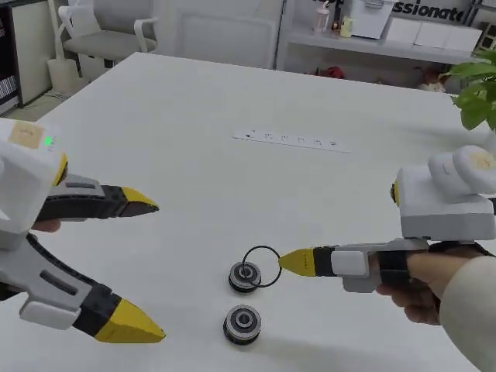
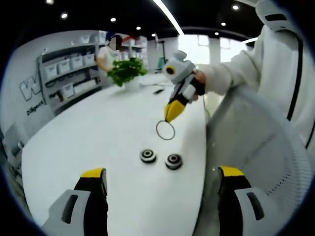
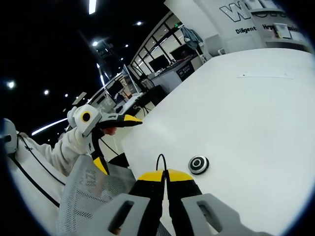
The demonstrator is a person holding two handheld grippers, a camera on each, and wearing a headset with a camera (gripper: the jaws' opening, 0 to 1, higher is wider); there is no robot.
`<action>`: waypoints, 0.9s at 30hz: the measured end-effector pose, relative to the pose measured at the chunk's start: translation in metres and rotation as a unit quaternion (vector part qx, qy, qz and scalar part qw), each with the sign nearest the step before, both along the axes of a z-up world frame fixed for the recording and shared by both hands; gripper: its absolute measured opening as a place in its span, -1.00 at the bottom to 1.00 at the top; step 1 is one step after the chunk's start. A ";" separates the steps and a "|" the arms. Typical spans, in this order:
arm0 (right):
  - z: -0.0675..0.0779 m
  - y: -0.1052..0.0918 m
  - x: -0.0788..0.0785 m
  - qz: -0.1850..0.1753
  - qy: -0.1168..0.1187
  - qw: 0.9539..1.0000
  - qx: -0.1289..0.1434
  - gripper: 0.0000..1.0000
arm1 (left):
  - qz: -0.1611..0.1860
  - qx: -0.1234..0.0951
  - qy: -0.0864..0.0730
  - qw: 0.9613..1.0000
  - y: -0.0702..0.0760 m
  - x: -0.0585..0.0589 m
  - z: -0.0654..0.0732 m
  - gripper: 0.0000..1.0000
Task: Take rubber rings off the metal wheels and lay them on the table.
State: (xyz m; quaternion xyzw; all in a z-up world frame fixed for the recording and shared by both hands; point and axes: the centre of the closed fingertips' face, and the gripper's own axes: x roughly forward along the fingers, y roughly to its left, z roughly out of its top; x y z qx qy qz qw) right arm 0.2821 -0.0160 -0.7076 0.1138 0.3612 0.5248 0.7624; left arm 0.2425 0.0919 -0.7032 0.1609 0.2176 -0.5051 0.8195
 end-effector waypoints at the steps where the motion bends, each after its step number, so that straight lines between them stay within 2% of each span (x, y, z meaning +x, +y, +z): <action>1: 0.002 0.001 -0.001 0.001 -0.001 1.000 0.002 -1.00 | 0.005 -0.001 0.001 1.000 0.003 -0.001 -0.001 0.93; 5: 0.011 0.011 -0.005 0.012 -0.006 1.000 0.009 -1.00 | 0.030 -0.017 0.004 0.999 0.012 -0.006 -0.001 1.00; 13: 0.019 0.034 -0.012 0.040 -0.009 0.999 0.017 -1.00 | 0.069 -0.022 0.013 0.997 0.034 -0.012 -0.010 1.00; 22: 0.014 0.058 -0.018 0.071 -0.008 0.997 0.009 -1.00 | 0.095 -0.026 0.021 0.995 0.049 -0.020 -0.018 1.00; 27: 0.006 0.068 -0.024 0.090 -0.004 0.996 -0.003 -1.00 | 0.107 -0.028 0.026 0.994 0.055 -0.022 -0.022 1.00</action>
